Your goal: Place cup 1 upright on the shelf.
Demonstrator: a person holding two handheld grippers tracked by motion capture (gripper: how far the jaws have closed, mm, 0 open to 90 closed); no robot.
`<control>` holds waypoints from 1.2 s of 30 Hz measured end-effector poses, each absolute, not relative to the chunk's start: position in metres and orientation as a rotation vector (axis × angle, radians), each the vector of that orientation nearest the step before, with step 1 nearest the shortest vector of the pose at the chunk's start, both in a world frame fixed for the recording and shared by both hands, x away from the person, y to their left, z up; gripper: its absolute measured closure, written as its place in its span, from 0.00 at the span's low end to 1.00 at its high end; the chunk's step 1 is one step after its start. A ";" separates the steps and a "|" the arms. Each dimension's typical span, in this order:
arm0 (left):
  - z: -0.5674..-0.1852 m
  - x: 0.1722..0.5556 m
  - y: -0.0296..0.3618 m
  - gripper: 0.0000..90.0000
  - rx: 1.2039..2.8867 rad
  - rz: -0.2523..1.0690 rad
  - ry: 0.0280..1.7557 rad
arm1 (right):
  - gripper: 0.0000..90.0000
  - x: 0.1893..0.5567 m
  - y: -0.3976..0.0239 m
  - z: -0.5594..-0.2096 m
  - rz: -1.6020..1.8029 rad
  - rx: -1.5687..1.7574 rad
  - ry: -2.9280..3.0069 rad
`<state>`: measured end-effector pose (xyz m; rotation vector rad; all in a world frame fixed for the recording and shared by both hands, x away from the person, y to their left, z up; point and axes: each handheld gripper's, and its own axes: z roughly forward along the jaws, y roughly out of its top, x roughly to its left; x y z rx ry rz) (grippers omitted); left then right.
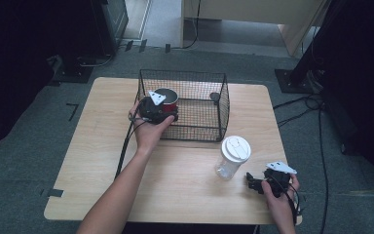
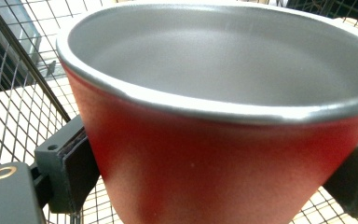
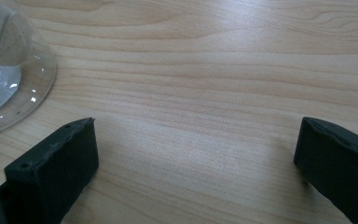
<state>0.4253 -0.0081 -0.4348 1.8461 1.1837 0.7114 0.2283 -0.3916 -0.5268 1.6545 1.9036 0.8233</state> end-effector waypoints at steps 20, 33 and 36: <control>-0.441 0.427 -0.009 0.08 1.985 0.666 1.227 | 0.00 0.228 -0.392 -0.527 0.823 1.654 1.904; -0.434 0.417 -0.008 0.06 2.003 0.696 1.294 | 0.00 0.228 -0.392 -0.527 0.823 1.654 1.904; -0.433 0.416 -0.006 0.06 2.000 0.691 1.289 | 0.00 0.228 -0.392 -0.527 0.823 1.654 1.904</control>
